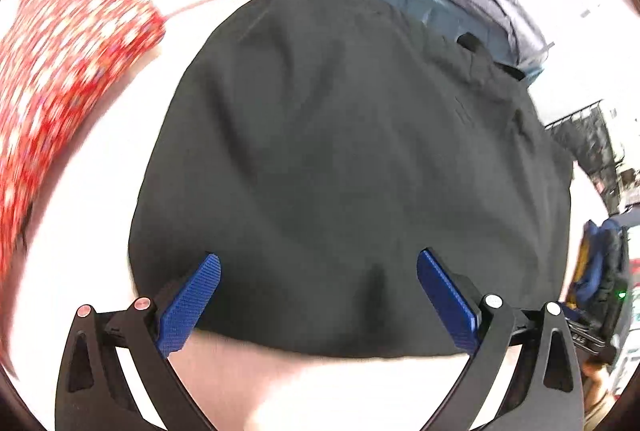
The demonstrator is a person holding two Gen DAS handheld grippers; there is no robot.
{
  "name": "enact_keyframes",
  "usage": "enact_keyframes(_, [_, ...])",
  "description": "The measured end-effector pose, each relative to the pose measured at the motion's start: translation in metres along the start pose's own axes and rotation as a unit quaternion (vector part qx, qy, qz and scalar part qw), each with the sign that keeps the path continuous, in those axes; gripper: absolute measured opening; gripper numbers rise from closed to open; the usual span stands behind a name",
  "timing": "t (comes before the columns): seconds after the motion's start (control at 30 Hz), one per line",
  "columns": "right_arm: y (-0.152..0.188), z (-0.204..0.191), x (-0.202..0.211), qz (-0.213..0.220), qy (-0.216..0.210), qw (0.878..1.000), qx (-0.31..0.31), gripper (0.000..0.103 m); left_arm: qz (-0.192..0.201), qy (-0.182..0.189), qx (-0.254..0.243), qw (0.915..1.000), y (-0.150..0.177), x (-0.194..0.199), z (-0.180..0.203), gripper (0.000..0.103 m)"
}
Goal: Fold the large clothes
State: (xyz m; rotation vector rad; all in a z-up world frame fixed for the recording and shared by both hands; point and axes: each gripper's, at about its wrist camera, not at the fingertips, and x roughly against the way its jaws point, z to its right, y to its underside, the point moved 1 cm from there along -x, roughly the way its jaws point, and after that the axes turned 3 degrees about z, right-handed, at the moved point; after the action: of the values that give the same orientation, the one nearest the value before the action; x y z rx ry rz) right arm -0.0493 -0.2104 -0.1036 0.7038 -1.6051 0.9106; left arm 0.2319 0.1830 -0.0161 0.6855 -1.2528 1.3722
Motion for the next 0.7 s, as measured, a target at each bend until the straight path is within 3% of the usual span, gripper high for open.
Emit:
enact_keyframes(0.17, [0.035, 0.04, 0.011, -0.009, -0.048, 0.996, -0.081, 0.089, -0.013, 0.037, 0.061, 0.9973, 0.046, 0.018, -0.015, 0.096])
enact_keyframes(0.33, [0.073, 0.075, 0.007, -0.028, -0.102, 0.98, -0.166, 0.089, -0.039, 0.064, 0.1, 0.9921, 0.079, 0.006, -0.003, 0.096])
enact_keyframes(0.53, [0.1, 0.1, -0.002, -0.046, -0.179, 0.951, -0.249, 0.089, -0.061, 0.101, 0.144, 0.9825, 0.101, -0.007, 0.007, 0.096])
enact_keyframes(0.7, [0.144, 0.111, -0.009, -0.051, -0.23, 0.922, -0.309, 0.089, -0.072, 0.117, 0.186, 0.9729, 0.11, -0.013, 0.001, 0.096])
